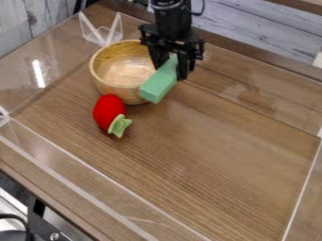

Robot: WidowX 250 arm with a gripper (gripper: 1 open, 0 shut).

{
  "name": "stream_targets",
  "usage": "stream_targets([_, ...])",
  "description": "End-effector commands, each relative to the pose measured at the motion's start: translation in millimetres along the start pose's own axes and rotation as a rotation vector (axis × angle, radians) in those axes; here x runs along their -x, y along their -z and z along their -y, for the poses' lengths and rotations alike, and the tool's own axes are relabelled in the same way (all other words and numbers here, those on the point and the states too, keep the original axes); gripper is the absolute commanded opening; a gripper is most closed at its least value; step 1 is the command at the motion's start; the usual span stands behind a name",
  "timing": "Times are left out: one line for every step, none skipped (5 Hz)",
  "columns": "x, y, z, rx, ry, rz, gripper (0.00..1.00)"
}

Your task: Remove the green block from the brown bowl and put it on the table

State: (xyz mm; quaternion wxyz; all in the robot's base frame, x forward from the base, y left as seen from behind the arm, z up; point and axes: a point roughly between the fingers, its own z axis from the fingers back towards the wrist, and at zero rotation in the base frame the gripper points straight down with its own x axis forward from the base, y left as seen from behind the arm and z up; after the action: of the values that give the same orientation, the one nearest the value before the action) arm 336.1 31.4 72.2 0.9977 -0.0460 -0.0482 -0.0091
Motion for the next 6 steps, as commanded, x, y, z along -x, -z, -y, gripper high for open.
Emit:
stream_targets([-13.5,-25.7,15.7,-0.013,0.058,0.082,0.00])
stream_targets([-17.5,-22.3,26.6,-0.011,0.096,0.072,1.00])
stream_targets([-16.2,-9.2,29.6,-0.014,0.075,0.051,1.00])
stream_targets([-15.6,3.3,34.6,-0.015,0.061,0.035,1.00])
stream_targets([-13.8,16.5,39.5,-0.017,0.051,0.020,1.00])
stream_targets([-3.7,37.8,45.5,-0.021,0.042,0.002,1.00])
